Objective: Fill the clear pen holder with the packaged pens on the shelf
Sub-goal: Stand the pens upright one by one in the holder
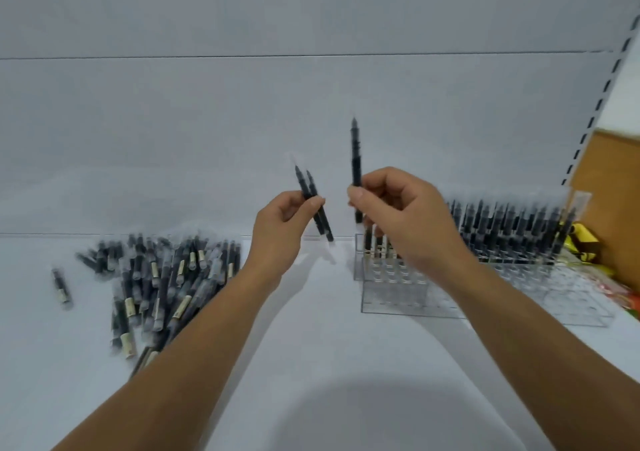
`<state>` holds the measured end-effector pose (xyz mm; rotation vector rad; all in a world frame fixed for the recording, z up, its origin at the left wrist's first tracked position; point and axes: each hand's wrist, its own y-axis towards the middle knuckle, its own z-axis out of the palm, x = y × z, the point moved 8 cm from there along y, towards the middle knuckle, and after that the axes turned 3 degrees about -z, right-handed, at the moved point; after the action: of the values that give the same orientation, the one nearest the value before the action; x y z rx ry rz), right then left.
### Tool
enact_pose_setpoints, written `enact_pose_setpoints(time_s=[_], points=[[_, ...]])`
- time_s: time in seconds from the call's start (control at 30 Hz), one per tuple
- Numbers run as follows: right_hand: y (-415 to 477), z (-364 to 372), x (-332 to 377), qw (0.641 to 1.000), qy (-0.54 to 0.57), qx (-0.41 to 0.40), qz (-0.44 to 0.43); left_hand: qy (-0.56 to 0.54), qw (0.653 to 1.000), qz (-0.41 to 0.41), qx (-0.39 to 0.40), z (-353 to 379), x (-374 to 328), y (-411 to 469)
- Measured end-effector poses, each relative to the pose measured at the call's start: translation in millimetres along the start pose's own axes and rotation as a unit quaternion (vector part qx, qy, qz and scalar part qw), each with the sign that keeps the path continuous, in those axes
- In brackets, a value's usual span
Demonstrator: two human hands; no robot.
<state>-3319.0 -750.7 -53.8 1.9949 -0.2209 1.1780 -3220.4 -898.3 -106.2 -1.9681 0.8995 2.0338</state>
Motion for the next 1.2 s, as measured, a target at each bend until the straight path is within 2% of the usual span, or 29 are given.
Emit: enact_pose_setpoints(time_s=[0.13,0.33,0.6,0.93,1.2], points=[[6.2,-35.9,-24.7,0.998,-0.056,-0.032,0.016,-0.054,0.998,-0.003,0.012,11.6,19.2,-9.5],[5.3,-44.9,-63.0,0.992,-0.107,-0.040,0.047,-0.065,0.996,0.014,0.058,26.1,25.8,-13.4],[5.5,-36.7,-72.2,0.978,-0.204,-0.016,0.036,-0.070,0.994,0.026,0.082,34.8,30.3,-15.9],[4.0,-24.7,-73.6,0.938,-0.341,0.047,0.049,-0.070,0.992,0.029,0.098,37.6,27.8,-20.6],[2.3,-27.7,-75.6,0.933,-0.352,0.045,0.064,-0.068,0.991,0.038,0.111,41.4,24.4,-25.6]])
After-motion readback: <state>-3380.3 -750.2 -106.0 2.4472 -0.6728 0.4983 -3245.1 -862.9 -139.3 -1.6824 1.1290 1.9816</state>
